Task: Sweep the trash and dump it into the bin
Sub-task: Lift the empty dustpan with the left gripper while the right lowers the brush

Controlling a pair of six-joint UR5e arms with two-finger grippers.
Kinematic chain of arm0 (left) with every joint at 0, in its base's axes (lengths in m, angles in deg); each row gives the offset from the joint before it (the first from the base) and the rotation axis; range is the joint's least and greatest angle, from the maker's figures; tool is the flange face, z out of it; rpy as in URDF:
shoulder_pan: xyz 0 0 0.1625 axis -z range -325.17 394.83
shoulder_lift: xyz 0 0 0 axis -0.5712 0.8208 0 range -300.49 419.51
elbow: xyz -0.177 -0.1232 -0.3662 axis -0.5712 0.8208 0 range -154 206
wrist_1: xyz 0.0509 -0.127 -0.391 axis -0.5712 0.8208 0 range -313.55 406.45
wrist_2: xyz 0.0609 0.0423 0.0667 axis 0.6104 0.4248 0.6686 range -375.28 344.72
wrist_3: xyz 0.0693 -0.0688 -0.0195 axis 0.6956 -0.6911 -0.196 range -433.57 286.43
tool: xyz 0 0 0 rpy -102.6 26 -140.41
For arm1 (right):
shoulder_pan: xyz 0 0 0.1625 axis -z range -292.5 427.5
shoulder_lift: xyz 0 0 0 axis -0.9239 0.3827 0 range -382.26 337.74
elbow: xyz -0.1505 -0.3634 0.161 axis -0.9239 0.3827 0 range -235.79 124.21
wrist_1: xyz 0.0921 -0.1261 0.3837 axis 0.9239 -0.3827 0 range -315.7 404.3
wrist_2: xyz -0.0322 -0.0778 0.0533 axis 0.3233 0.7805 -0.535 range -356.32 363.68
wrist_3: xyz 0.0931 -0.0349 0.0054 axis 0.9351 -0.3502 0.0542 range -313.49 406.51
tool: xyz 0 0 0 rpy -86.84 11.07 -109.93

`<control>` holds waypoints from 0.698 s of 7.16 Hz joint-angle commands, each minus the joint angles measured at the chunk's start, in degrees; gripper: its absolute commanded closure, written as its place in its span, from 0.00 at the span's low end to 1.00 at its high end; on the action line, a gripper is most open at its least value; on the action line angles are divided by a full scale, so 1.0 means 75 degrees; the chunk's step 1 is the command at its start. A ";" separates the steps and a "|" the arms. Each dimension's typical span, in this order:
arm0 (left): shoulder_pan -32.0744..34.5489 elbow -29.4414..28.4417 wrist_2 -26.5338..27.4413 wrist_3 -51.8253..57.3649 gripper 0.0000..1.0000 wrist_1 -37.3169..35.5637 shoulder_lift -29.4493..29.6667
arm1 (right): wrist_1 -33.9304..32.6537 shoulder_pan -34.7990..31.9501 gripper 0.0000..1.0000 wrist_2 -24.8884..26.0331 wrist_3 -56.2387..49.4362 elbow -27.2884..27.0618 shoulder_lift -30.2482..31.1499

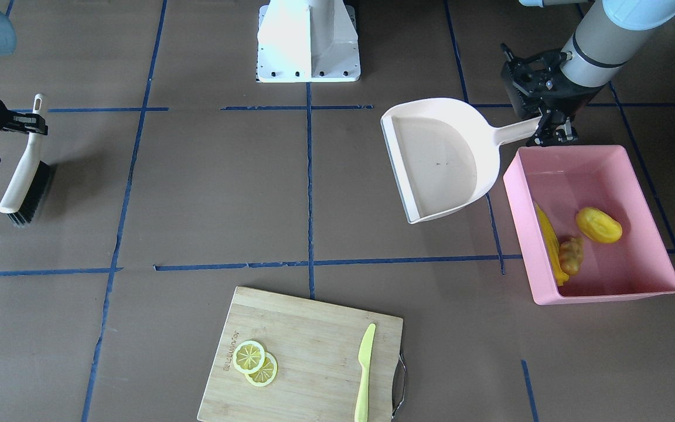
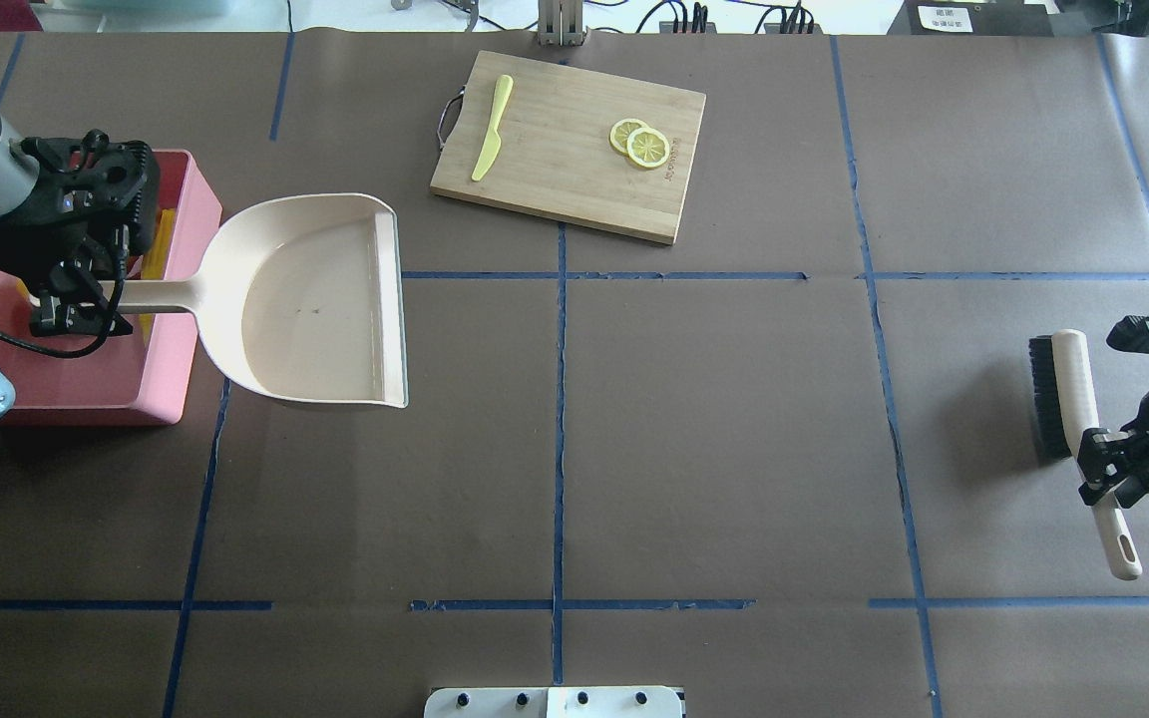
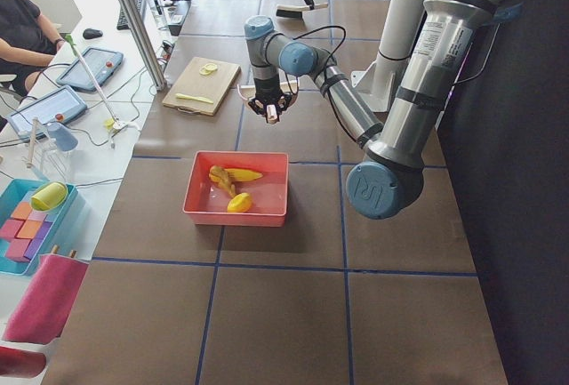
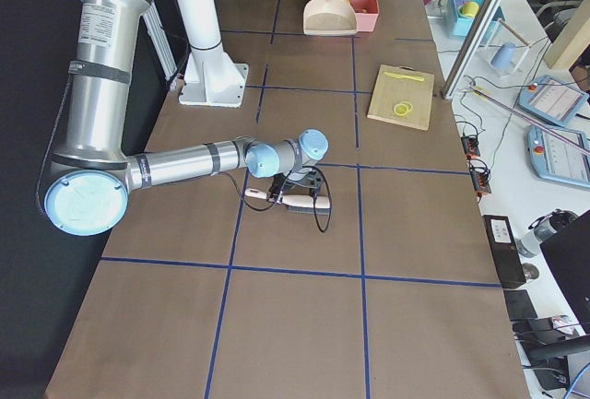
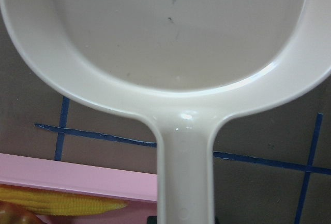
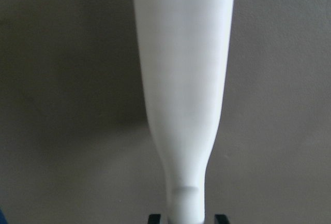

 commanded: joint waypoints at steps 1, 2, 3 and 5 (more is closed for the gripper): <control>-0.0410 -0.0247 0.0046 0.0026 1.00 0.0453 -0.0004 | 0.0000 0.0001 0.34 0.0000 0.0022 0.0008 -0.0017; -0.0563 -0.0248 0.0058 0.0049 1.00 0.0466 0.0008 | 0.0023 0.0001 0.01 0.0012 0.0046 -0.0027 -0.0017; -0.0693 -0.0248 0.0348 0.0049 1.00 0.0467 0.0113 | 0.0024 0.0001 0.00 0.0012 0.0034 -0.0050 -0.0017; -0.0963 -0.0551 0.0644 0.0061 1.00 0.0478 0.0253 | 0.0024 -0.0034 0.00 0.0105 0.0046 -0.0249 -0.0017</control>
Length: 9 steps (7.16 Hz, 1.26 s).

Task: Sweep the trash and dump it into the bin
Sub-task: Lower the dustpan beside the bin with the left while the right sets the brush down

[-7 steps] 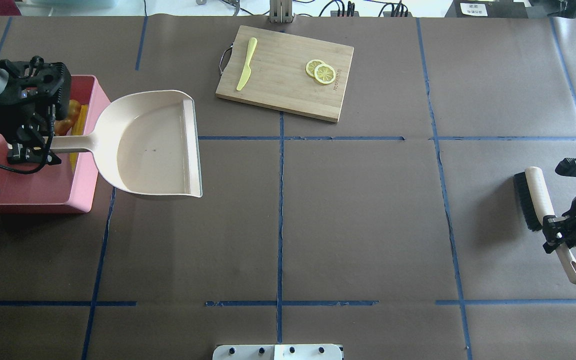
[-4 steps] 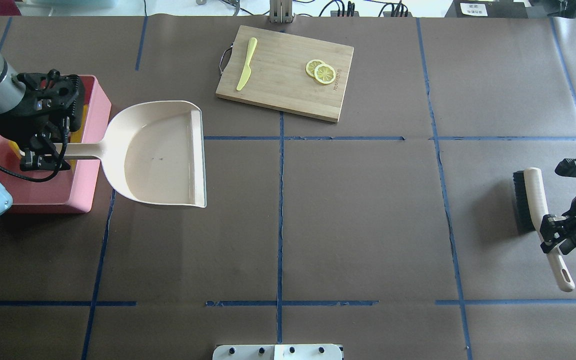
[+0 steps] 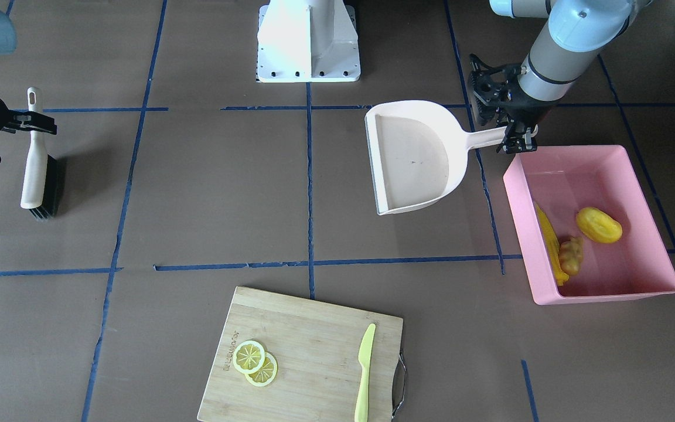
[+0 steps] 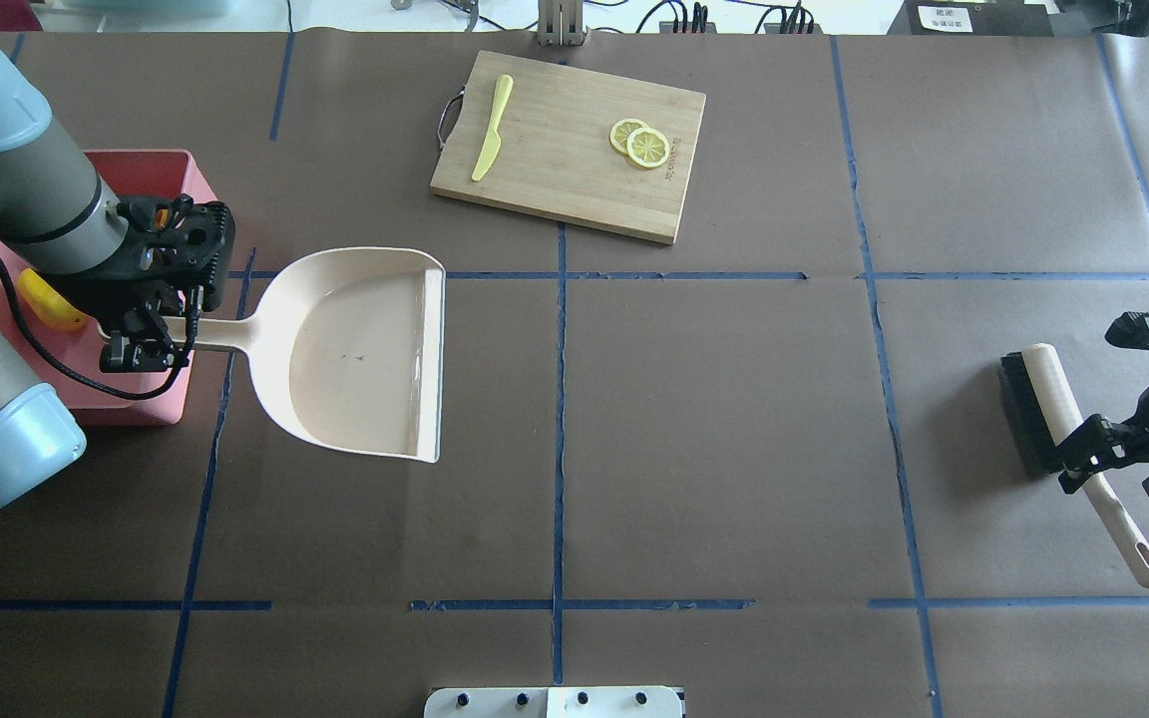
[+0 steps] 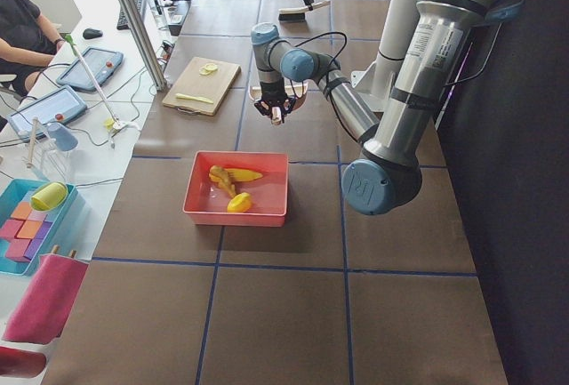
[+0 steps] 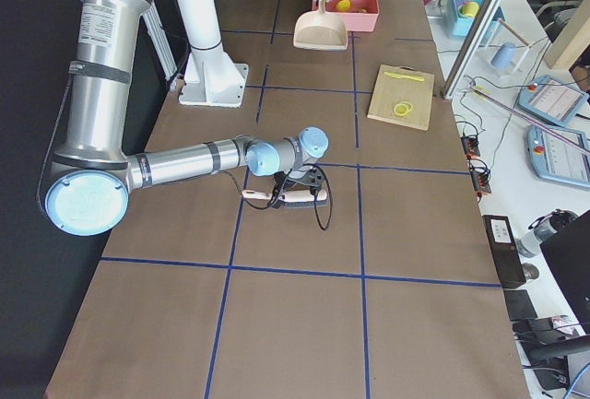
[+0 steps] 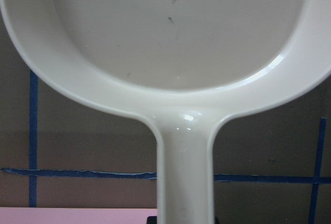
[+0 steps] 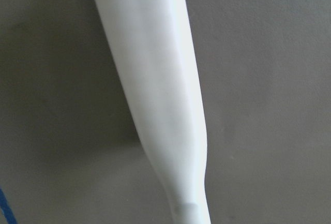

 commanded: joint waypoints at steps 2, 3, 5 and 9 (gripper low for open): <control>-0.0520 -0.0314 0.0138 -0.0079 0.99 0.0176 0.0193 | 0.0001 -0.0692 0.00 0.0067 0.0004 -0.0211 0.0000; -0.0651 -0.0617 0.0138 -0.0300 0.98 0.0293 0.0518 | 0.0001 -0.1068 0.00 0.0137 -0.0031 -0.0234 -0.0012; -0.0979 -0.1505 0.0370 -0.1128 0.98 0.1736 0.0674 | 0.0001 -0.1364 0.00 0.0325 -0.0031 -0.0269 -0.0188; -0.1003 -0.1839 0.0781 -0.1427 0.93 0.2415 0.0674 | 0.0001 -0.1423 0.00 0.0325 0.0004 -0.0269 -0.0270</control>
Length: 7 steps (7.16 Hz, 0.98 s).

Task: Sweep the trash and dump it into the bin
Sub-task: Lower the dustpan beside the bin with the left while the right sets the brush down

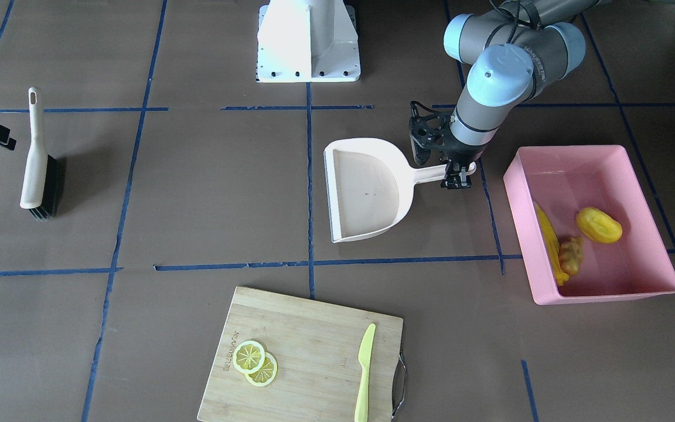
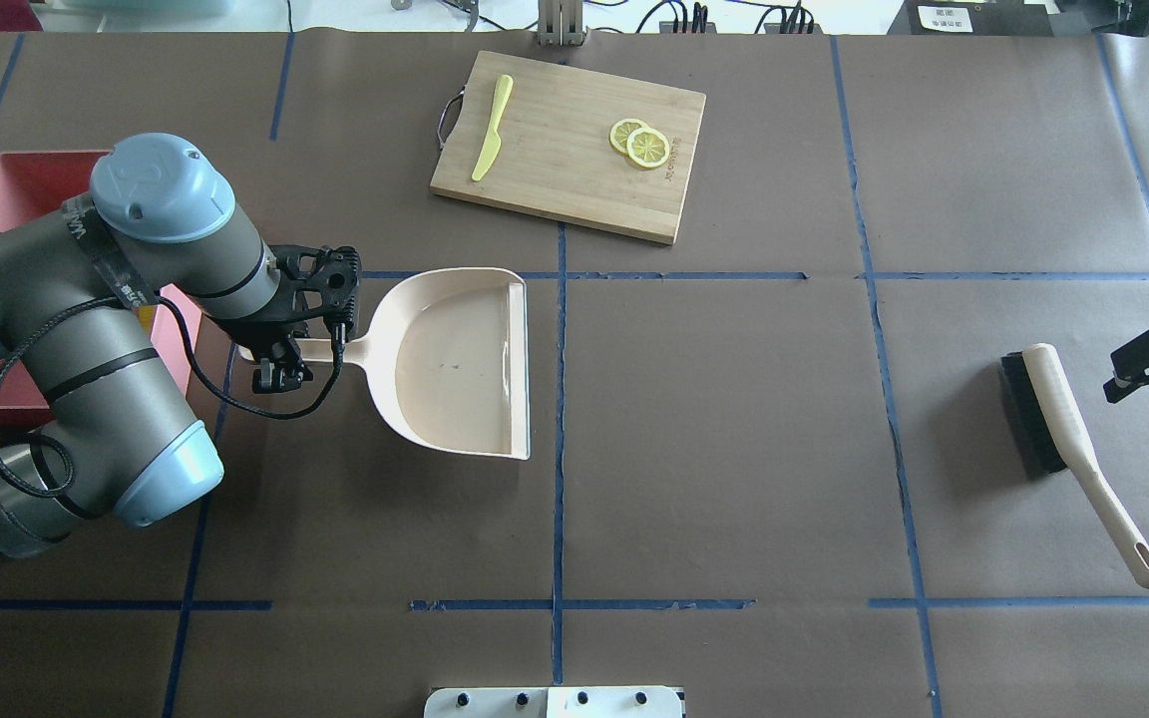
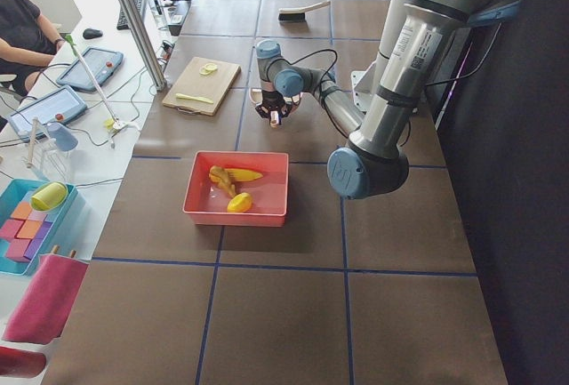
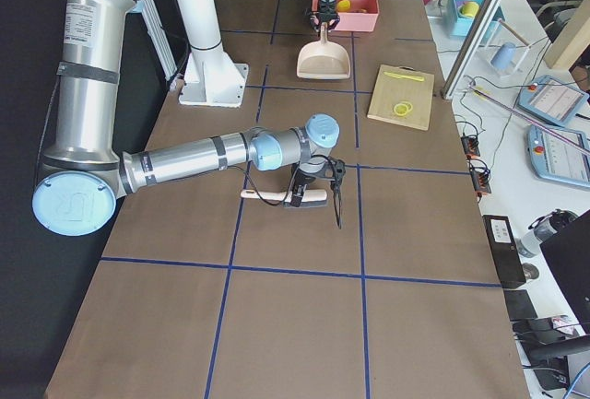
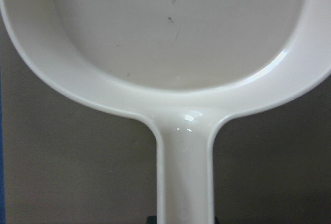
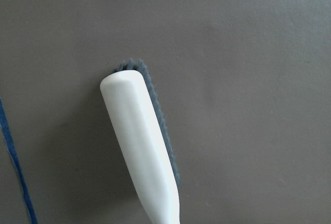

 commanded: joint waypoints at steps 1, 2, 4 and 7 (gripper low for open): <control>-0.0040 0.0021 0.0155 0.0006 0.92 0.0007 -0.0005 | 0.0000 -0.0032 0.00 0.0001 0.0022 -0.0001 -0.0012; -0.0064 0.0033 0.0155 0.0018 0.89 -0.0028 0.0006 | 0.0000 -0.0032 0.00 0.0001 0.0022 -0.0001 -0.0012; -0.0355 0.0021 0.0201 0.0006 0.89 -0.0040 -0.0005 | 0.0000 -0.0032 0.00 0.0001 0.0022 0.0011 -0.0001; -0.0451 0.0103 0.0190 0.0018 0.26 -0.0052 0.0053 | 0.0000 -0.0044 0.00 0.0001 0.0022 0.0011 -0.0012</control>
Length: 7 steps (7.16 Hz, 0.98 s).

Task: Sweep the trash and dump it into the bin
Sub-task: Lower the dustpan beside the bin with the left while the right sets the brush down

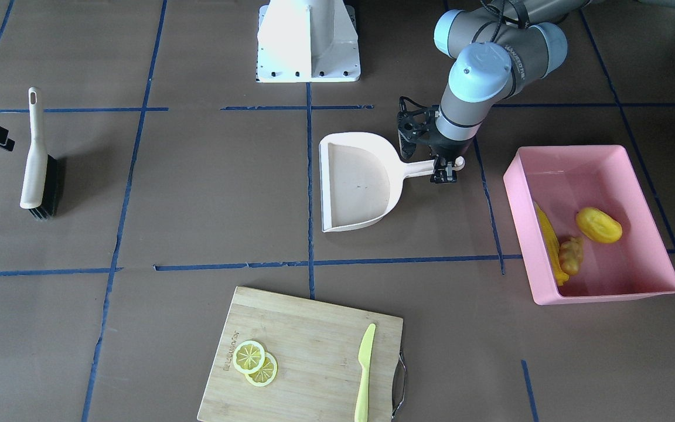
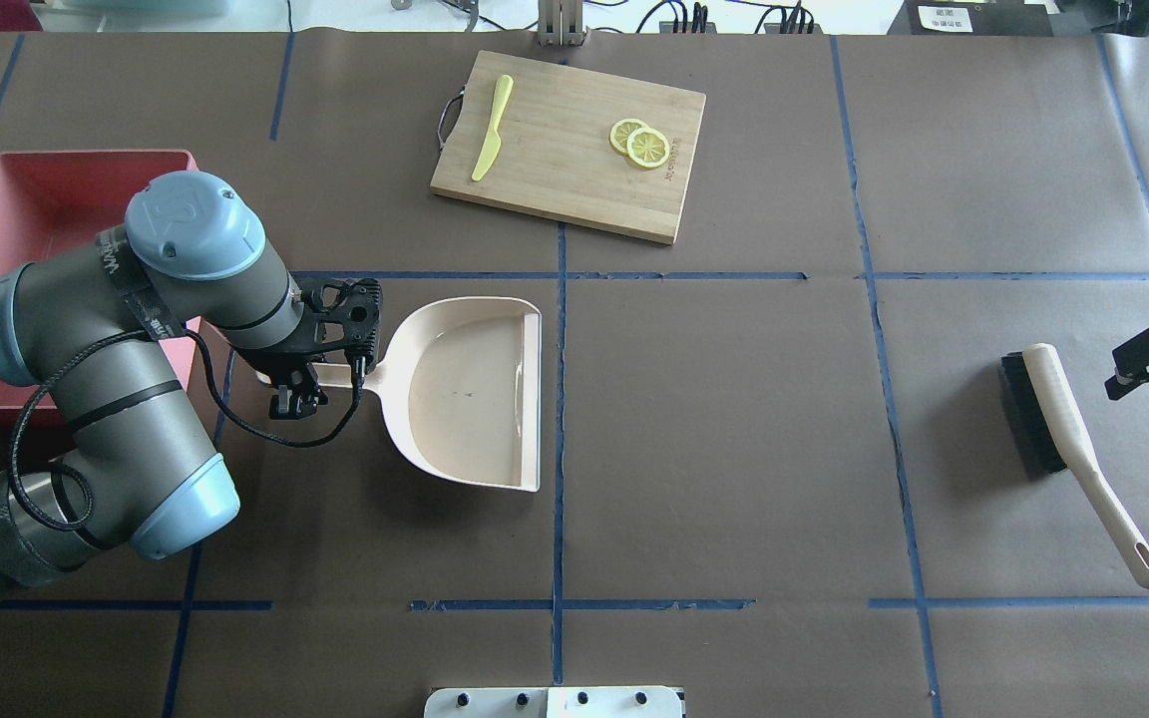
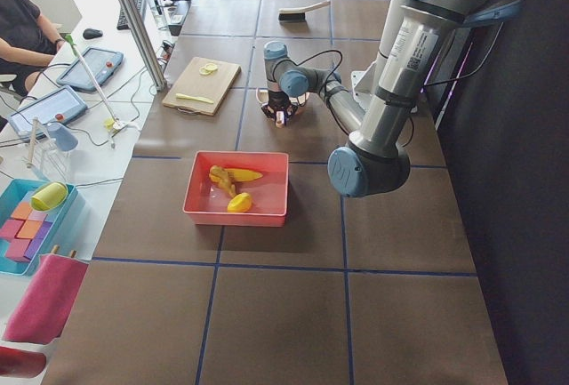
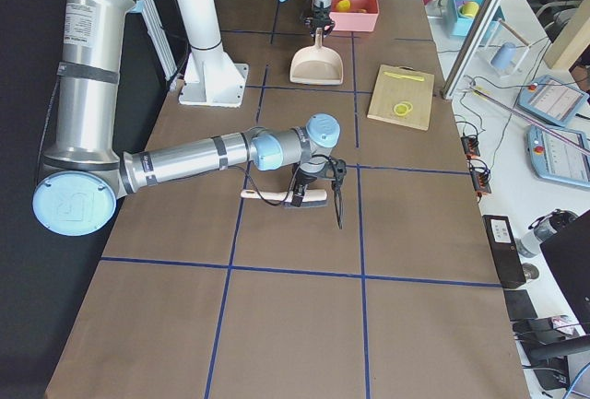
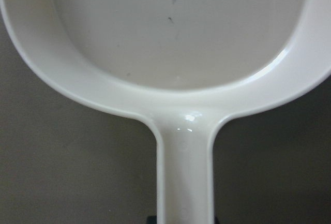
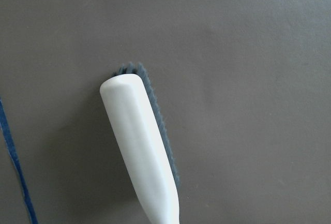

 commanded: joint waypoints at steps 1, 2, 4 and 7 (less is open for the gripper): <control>-0.0025 0.0075 0.0015 0.0011 0.00 -0.0454 0.0023 | -0.0012 -0.0004 0.00 -0.0012 0.0012 0.0001 -0.0002; -0.0025 0.0180 0.0526 0.0116 0.00 -0.0725 0.0092 | 0.0000 -0.0004 0.00 -0.0012 0.0012 0.0001 -0.0002; -0.0025 0.0310 0.1548 0.0140 0.00 -0.0740 0.0105 | 0.0000 -0.0004 0.00 -0.0012 0.0012 0.0001 -0.0060; 0.0068 0.0870 0.1515 -0.0873 0.00 -0.0857 0.0058 | 0.0000 -0.0330 0.00 -0.0023 0.0000 -0.0011 -0.0072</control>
